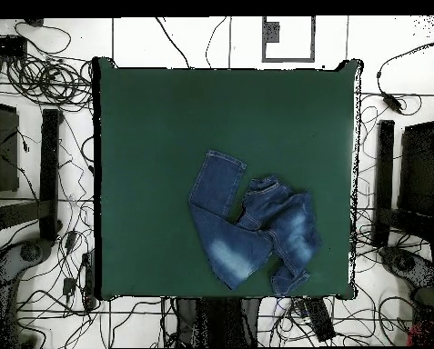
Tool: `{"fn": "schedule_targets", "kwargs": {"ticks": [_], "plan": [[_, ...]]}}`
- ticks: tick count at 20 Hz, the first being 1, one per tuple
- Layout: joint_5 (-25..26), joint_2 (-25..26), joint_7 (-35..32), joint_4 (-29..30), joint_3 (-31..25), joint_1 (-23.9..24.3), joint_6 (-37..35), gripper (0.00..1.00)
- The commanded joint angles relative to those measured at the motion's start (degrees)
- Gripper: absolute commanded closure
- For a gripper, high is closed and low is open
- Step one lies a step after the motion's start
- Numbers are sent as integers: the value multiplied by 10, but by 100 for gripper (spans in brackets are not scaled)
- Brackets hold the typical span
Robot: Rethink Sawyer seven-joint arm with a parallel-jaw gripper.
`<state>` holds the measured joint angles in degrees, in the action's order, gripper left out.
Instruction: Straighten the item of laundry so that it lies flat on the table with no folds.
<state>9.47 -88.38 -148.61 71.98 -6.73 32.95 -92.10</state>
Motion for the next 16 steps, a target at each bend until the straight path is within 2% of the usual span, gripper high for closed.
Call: {"fn": "schedule_targets", "kwargs": {"ticks": [1,16], "plan": [[-14,29,196,111,-8,-8,-8,0],[-17,35,204,110,-10,-1,-5,0]]}}
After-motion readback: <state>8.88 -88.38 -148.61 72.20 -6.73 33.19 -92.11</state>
